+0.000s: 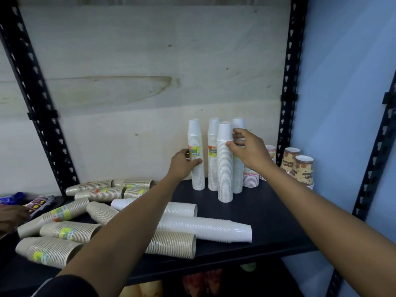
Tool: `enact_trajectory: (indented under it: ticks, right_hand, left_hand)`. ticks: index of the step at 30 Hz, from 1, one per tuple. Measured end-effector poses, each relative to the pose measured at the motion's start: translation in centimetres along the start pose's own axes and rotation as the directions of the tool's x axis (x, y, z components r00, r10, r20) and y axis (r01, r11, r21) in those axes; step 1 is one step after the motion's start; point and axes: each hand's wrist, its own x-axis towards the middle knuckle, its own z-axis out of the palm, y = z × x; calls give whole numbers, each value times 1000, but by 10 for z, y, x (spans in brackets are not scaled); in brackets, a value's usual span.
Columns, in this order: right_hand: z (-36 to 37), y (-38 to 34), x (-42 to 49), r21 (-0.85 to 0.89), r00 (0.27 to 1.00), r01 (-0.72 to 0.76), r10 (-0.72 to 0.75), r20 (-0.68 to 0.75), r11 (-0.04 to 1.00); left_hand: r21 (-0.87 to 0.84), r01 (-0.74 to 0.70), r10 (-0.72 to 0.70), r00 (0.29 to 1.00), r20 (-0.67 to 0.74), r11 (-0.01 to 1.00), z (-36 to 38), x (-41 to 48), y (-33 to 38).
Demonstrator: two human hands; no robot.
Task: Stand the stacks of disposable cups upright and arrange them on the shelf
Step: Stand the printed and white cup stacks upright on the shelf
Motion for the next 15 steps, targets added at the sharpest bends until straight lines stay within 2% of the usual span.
enact_trajectory:
  ticks: [2,5,9,12,15]
  right_hand:
    - [-2,1,-3,45,1000,7,-6,-29,999]
    - [-6,-1,-5,25,988,62,-58,-140,998]
    - [-8,-5,-20,6,966,150,-145,-214,989]
    - [-1,-7,-44,55,977,166,-157,-144,985]
    - [12,-4,-73,60,985,161,-164,45,985]
  left_hand:
    - [15,23,-24,1000,8,1000,-6,-2,-1]
    - [85,62,-62,998,4,994,-21,-6,-2]
    - [261,28,-48,996,72,965,-49,-22,-7]
    - [402,-59,-21,981,192,914,-63,-39,-5]
    - [460,-119,-17,960,280,880,-74,-60,-1]
